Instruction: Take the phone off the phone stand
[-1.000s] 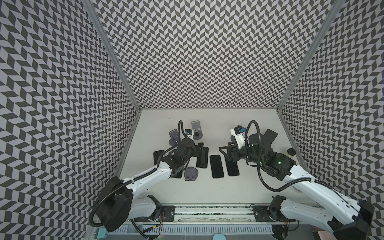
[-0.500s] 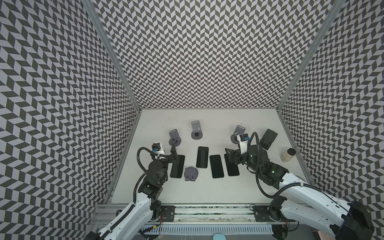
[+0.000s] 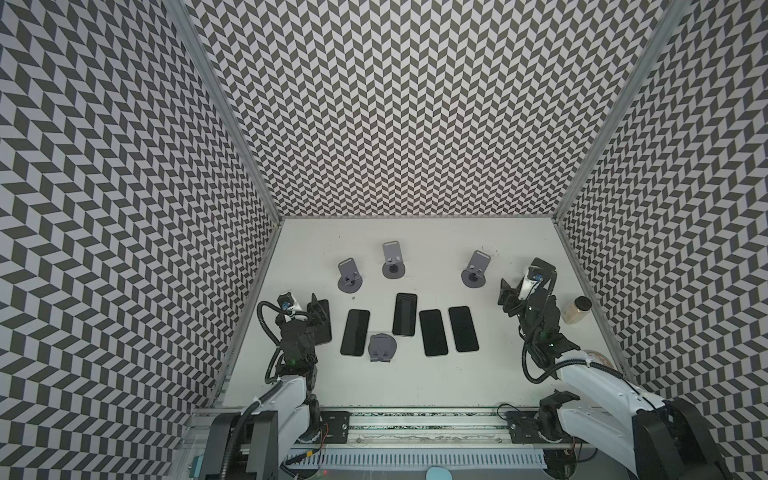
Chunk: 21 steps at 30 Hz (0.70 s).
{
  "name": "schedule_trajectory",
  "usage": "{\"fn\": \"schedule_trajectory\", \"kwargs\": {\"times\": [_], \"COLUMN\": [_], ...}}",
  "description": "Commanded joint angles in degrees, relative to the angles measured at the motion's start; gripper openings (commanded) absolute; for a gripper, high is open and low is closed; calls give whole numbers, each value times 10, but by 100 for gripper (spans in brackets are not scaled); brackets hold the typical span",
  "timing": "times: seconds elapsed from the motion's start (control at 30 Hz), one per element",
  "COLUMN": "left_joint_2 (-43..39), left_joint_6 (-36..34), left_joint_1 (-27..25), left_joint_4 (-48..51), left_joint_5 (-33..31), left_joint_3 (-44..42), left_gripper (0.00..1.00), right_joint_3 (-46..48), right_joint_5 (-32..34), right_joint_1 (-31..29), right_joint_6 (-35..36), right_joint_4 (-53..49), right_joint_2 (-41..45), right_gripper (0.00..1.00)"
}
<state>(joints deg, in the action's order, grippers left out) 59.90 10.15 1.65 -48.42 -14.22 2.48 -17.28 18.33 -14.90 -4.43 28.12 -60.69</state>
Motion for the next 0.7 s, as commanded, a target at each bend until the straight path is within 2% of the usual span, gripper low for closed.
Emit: {"fn": "schedule_trajectory", "kwargs": {"times": [0.0, 0.17, 0.27, 0.4, 0.57, 0.67], "left_joint_2": [39, 132, 156, 193, 264, 294], "left_joint_6": [2, -6, -27, -47, -51, -53], "left_joint_1": [4, 4, 4, 9, 15, 15], "left_joint_4": [-125, -199, -162, -227, -339, -390], "left_joint_5": [20, 55, 79, 96, 126, 132], "left_joint_3": [21, 41, 77, 69, 48, 40], "left_gripper": [79, 79, 80, 81, 81, 82], "right_joint_3": [14, 40, 33, 29, 41, 34], "right_joint_5": [-31, -80, -111, -147, -181, -200], "right_joint_1": [17, 42, 49, 60, 114, 122], "right_joint_6": [62, 101, 103, 131, 78, 74], "right_joint_4": [150, 284, 330, 376, 429, 443], "right_joint_2": [-23, -95, -146, -203, -237, -266], "right_gripper": [81, 82, 84, 87, 88, 90]}}
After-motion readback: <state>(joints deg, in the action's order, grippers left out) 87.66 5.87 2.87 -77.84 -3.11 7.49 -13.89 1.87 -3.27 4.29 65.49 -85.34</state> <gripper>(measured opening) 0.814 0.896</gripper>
